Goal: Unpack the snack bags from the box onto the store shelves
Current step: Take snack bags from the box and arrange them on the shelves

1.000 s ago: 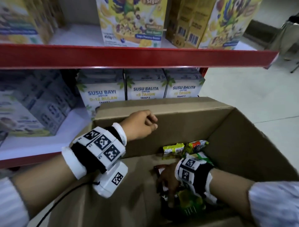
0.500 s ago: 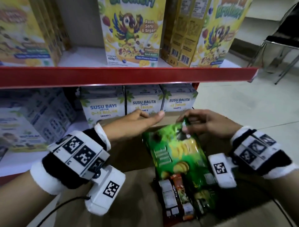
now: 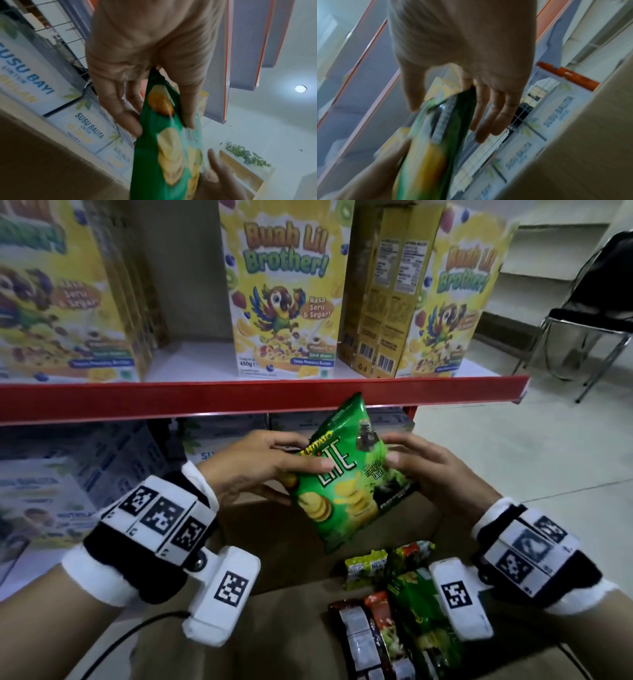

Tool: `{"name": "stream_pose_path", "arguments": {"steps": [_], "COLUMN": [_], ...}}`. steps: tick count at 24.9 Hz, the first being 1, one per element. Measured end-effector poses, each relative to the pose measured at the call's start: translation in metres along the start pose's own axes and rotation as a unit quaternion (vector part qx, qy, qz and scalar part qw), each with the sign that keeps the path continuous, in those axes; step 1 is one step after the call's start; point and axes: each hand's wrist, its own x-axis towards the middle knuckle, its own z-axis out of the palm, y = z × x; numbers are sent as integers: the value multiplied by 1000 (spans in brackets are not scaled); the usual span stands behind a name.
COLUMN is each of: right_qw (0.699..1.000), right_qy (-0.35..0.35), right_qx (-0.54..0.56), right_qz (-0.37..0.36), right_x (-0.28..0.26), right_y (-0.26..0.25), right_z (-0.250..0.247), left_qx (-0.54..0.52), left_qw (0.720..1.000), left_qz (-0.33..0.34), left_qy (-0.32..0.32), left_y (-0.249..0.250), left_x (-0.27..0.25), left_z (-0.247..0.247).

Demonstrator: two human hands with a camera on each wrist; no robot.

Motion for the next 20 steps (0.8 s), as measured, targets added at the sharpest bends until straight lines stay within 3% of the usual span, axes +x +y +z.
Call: {"name": "stream_pose_path", "arguments": {"steps": [4, 7, 10, 12, 14, 17, 18, 20], "right_qw": [1000, 999, 995, 969, 898, 692, 656, 616], "right_qy": [7, 15, -78, -181, -263, -360, -374, -408], "right_qx": [27, 46, 2, -80, -277, -559, -588, -610], "right_qz": [6, 15, 62, 148, 218, 281, 290, 286], "right_x": [2, 2, -1, 2, 8, 13, 12, -2], "right_y": [14, 27, 45, 62, 89, 142, 160, 185], "right_z": [18, 22, 14, 7, 4, 6, 10, 17], "left_qx": [-118, -115, -55, -34, -26, -33, -36, -48], "left_qw": [990, 993, 998, 998, 996, 994, 994, 993], "left_qz": [39, -11, -37, -58, -81, -95, -98, -100], "left_qy": [63, 2, -3, 20, 42, 50, 44, 34], "left_y": [-4, -9, -16, -22, -28, -35, -36, -39], "left_x": [4, 2, 4, 6, 7, 8, 8, 8], "left_z": [2, 0, -3, -6, -11, -14, -14, -13]}}
